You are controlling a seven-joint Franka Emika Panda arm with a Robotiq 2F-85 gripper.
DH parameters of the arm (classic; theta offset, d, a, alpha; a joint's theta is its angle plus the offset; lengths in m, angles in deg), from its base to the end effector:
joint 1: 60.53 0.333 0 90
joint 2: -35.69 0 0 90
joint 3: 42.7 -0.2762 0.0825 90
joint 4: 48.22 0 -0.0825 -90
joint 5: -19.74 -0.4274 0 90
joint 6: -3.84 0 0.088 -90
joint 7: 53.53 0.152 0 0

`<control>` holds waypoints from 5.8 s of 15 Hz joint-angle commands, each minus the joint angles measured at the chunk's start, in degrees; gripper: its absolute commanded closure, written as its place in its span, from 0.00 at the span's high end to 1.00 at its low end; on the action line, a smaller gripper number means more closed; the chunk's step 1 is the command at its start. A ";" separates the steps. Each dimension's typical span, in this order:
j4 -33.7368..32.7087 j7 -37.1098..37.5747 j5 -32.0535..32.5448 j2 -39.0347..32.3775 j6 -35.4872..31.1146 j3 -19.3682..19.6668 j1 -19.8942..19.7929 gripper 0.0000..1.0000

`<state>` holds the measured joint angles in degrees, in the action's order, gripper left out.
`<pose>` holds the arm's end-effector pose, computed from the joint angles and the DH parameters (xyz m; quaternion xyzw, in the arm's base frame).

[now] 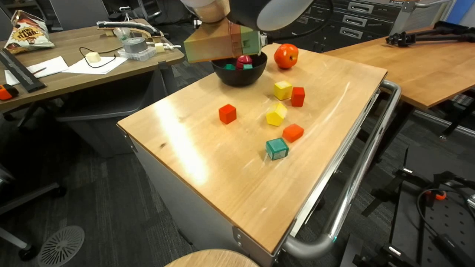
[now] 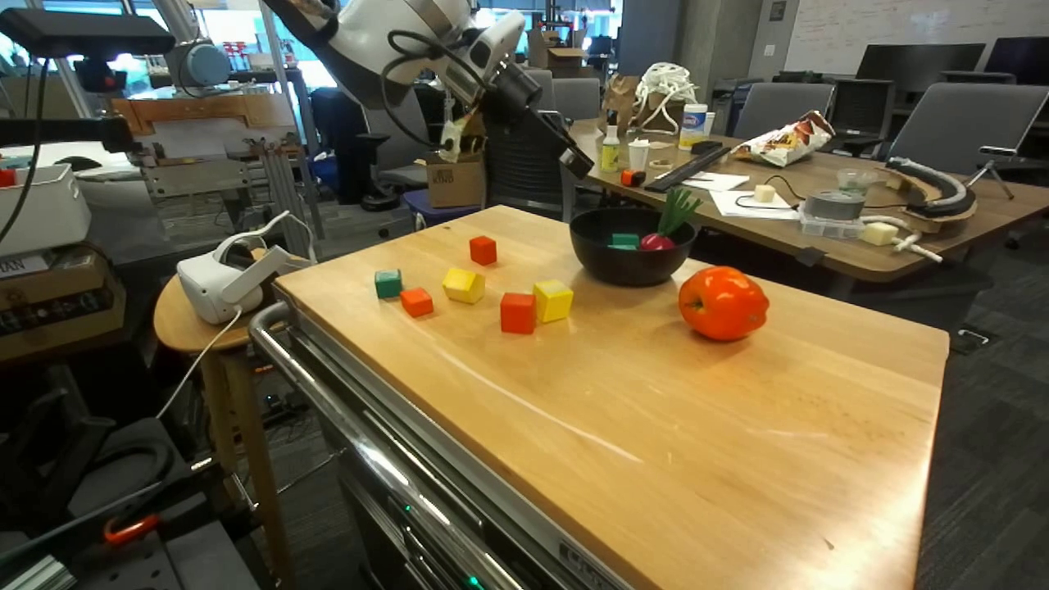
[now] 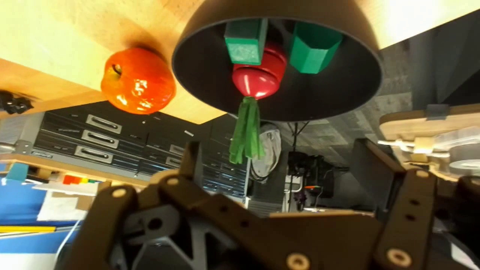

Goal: Place the toys in the black bowl then put the apple at the left back corner of the trolley

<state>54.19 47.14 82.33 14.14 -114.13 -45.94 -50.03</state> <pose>0.6787 0.0796 0.2692 0.8060 -0.3976 0.3439 0.2722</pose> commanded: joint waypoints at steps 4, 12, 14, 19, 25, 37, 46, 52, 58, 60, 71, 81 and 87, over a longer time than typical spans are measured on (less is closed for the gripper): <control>6.77 -10.98 -7.02 10.54 -4.68 -2.97 0.03 1.00; 11.02 -20.25 -10.00 13.48 -11.80 -3.85 -1.09 1.00; 13.28 -24.58 -11.32 15.08 -16.94 -3.84 -1.33 1.00; 19.22 -39.47 -21.85 16.44 -29.75 -3.75 -2.42 1.00; 20.20 -50.52 -33.69 14.04 -29.10 -2.52 -0.47 1.00; 20.72 -85.28 -51.79 11.42 -20.29 -3.54 -3.83 1.00; 20.57 -87.17 -55.88 10.39 -21.81 -2.56 -3.00 1.00; 16.69 -89.37 -53.28 5.93 -26.52 -1.58 -3.01 1.00; 11.21 -93.94 -58.16 0.91 -21.94 -1.76 -4.56 0.77; 10.14 -94.90 -59.43 0.08 -21.76 -1.80 -4.90 0.63; 11.04 -86.86 -49.02 9.51 -29.85 6.43 -4.55 0.15; -2.29 -52.08 -17.22 -1.29 -37.32 25.00 5.23 0.16; -2.18 -48.36 -23.05 -6.27 -33.64 15.49 1.77 0.16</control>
<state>54.13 -0.16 63.38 9.58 -149.37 -26.21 -45.89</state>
